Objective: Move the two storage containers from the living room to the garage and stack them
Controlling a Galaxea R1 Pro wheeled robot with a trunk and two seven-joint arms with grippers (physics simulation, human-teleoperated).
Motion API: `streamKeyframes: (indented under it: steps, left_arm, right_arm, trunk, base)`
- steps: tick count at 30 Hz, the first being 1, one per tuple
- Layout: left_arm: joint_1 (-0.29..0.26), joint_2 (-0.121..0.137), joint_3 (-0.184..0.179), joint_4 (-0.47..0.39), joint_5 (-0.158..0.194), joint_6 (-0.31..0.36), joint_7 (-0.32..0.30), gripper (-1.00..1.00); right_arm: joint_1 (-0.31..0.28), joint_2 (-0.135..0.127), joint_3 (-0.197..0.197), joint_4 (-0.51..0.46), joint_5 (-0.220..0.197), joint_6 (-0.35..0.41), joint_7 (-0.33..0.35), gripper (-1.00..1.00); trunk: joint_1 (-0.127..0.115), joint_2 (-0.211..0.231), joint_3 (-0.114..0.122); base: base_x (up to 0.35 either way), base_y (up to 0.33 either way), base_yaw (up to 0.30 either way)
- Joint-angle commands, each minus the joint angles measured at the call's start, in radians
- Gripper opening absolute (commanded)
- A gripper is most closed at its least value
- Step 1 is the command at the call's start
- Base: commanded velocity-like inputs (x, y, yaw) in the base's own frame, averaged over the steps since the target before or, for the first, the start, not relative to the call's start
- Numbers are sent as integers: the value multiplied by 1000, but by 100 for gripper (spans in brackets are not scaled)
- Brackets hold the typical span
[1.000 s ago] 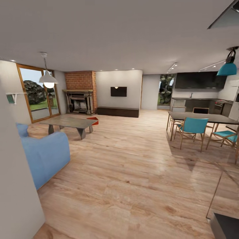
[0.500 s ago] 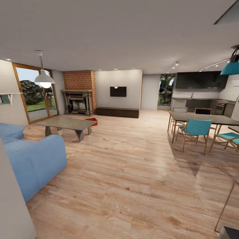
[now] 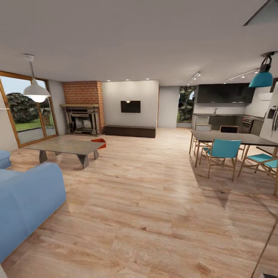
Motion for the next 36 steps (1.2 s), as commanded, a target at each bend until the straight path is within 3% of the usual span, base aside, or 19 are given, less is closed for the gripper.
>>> streamKeyframes:
  steps: [1,7,19,21,25,26,28,30,36]
  left_arm:
    - [-1,0,-2,0,4,-3,2,100]
    - [-1,0,-2,0,4,-3,2,100]
    - [-1,0,-1,0,7,-3,3,100]
    - [-1,2,0,0,9,-4,3,100]
    - [-1,3,1,0,15,-5,3,100]
    - [-1,2,1,0,13,-5,3,100]
    - [-1,0,-1,0,7,-3,2,100]
    - [-1,-3,-6,0,1,-2,2,100]
    - [-1,-5,-7,0,-2,-1,2,100]
  right_arm:
    - [-1,-2,9,3,-5,-5,-1,100]
    - [-1,2,59,3,35,-7,-4,100]
    - [-2,1,58,3,32,-9,-2,100]
    - [-1,-1,45,1,15,-10,-3,100]
    - [-1,-12,-31,-5,-103,-5,-4,100]
    - [-1,-13,-29,-6,-106,-4,0,100]
    - [-1,-14,-11,-7,-93,-3,3,100]
    - [-1,-14,71,-7,-16,-9,7,100]
    - [-1,-10,94,-6,3,-10,7,100]
  trunk:
    - [1,-1,-1]
    - [1,-1,-1]
    - [1,-1,-1]
    - [1,-1,-1]
    - [1,-1,-1]
    - [1,-1,-1]
    - [1,-1,-1]
    - [1,-1,-1]
    - [1,-1,-1]
  base:
    - [326,0,-6]
    - [326,0,-1]
    - [326,0,0]
    - [326,0,0]
    - [326,0,0]
    - [326,0,0]
    - [327,0,0]
    - [327,0,0]
    - [327,0,0]
